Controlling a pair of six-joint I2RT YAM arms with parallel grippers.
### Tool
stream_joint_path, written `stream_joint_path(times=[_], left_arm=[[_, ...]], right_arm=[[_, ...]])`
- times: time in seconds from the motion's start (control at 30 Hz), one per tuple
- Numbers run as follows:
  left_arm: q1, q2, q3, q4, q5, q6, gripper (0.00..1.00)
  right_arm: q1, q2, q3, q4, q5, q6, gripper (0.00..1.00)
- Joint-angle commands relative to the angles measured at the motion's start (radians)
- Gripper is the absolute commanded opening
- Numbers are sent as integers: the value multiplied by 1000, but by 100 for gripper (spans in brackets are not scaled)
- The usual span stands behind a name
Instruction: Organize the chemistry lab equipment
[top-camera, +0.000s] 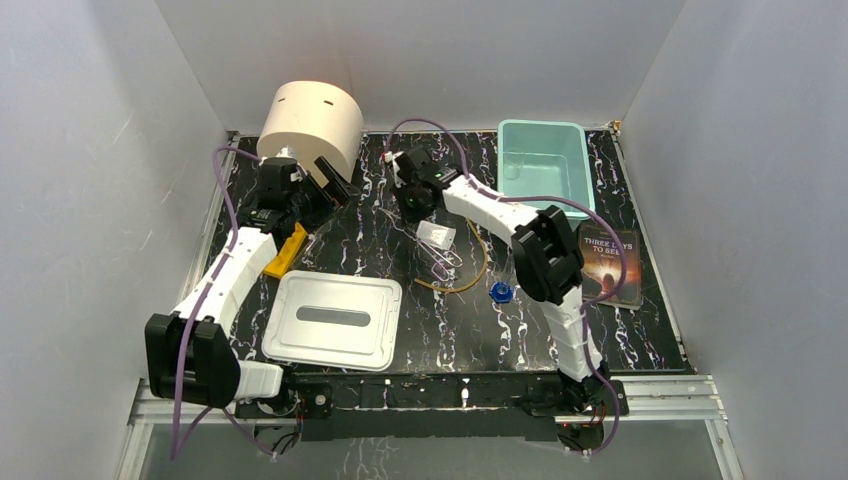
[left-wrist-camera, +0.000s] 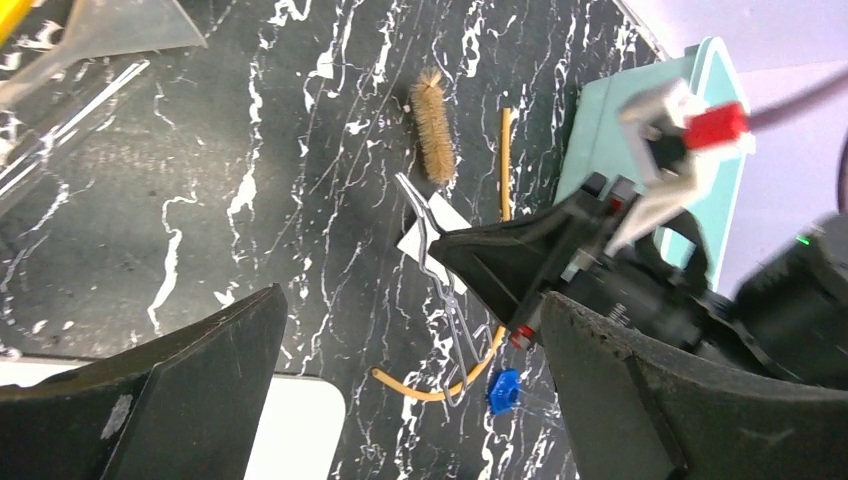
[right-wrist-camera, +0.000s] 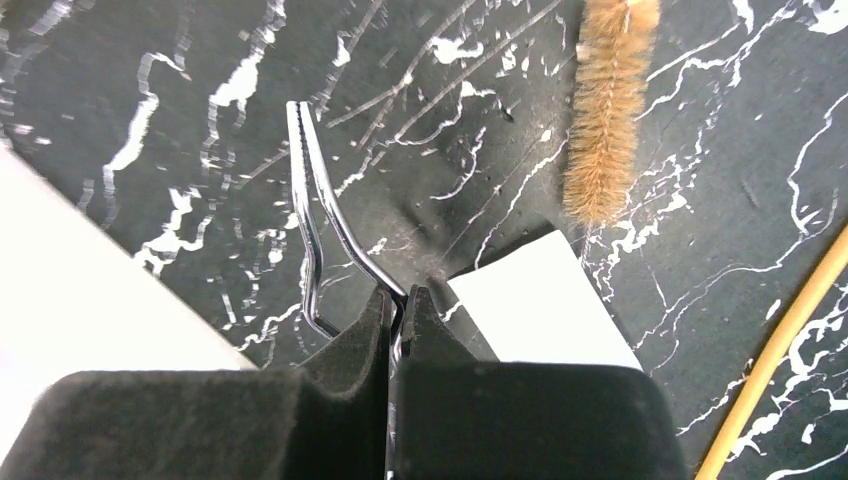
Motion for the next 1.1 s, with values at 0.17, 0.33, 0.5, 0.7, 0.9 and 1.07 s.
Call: stream_joint_path(times=[0.17, 0.33, 0.5, 0.7, 0.9, 1.07], left_arm=[[-16, 115, -27, 200, 223, -102, 98], [-54, 172, -15, 222, 218, -132, 94], [-87, 191, -65, 319, 104, -311, 72], [-133, 221, -31, 342, 23, -266, 66], [-145, 234, -49, 421, -3, -305, 54], [-145, 240, -31, 445, 2, -272, 41]], right_arm=[[-23, -194, -160, 229, -116, 70, 0], [-26, -214, -168, 256, -152, 139, 0], [-28, -267, -238, 360, -172, 221, 0], [-30, -277, -250, 374, -182, 256, 0], [-31, -306, -280, 393, -197, 248, 0], [-31, -322, -301, 398, -195, 239, 0]])
